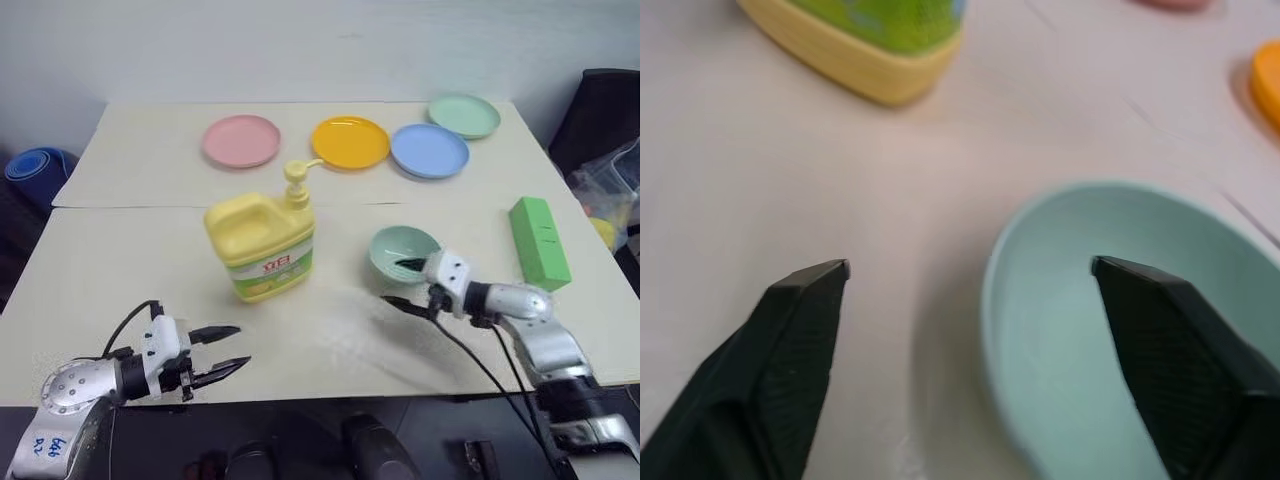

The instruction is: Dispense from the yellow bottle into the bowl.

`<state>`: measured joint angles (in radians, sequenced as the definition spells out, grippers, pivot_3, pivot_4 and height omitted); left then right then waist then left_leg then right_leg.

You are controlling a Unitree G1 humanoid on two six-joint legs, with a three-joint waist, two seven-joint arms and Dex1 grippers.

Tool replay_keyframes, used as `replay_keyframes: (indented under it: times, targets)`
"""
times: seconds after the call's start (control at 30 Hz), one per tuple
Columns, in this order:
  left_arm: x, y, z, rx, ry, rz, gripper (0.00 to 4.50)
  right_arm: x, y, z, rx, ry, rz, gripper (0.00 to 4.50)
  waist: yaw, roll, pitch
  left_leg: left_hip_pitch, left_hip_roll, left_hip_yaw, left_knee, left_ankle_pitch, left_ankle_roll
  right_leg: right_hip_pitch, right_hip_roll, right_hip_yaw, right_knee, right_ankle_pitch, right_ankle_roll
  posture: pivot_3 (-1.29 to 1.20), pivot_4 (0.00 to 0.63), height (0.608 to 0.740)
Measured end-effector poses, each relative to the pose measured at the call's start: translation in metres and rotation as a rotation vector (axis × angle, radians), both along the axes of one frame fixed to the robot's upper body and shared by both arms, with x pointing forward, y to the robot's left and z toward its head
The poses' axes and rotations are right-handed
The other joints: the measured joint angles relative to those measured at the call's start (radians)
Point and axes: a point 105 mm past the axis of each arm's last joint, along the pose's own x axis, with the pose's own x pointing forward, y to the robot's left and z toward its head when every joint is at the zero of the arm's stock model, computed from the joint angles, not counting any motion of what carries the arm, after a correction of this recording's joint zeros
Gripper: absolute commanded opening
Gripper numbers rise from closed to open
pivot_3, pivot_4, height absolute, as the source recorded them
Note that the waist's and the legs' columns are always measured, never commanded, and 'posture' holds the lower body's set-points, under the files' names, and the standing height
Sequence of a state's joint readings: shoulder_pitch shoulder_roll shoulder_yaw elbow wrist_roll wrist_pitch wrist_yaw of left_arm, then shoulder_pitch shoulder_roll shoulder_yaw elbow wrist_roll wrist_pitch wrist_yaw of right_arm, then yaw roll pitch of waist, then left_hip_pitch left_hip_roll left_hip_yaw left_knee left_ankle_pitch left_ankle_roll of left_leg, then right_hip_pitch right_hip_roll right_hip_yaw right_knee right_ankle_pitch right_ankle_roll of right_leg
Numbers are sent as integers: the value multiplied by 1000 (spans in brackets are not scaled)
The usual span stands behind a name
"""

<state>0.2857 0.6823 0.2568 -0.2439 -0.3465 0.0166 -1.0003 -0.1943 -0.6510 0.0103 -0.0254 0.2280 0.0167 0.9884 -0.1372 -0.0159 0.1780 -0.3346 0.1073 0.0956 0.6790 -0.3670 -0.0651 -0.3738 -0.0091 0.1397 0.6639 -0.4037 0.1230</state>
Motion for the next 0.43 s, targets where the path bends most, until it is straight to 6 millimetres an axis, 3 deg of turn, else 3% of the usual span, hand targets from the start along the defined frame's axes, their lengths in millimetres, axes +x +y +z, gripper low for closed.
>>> replay_keyframes:
  times: [0.07, 0.17, 0.43]
  targets:
    - [-4, 10, -11, 39, 4, 22, 4040, -18, -5, -4, 33, -4, 22, 4500, 4, 0, 0, 0, -2, 3, -2, 0, 0, 0, 0, 0, -1, 0, 0, 0, 150, 740]
    - [-11, 17, -19, 98, -35, 16, 4040, -46, -20, -20, 42, 29, 12, 4500, 21, -1, 0, 0, -4, 11, -1, -1, 1, 1, -1, 0, -4, 0, 0, 0, 150, 740]
    - [-17, 30, -34, 136, -53, 75, 4040, -87, -41, -49, -42, -15, -29, 4500, 36, -3, 1, 2, -4, 18, 0, -2, 2, 1, -1, 3, -4, 1, 1, 0, 150, 740]
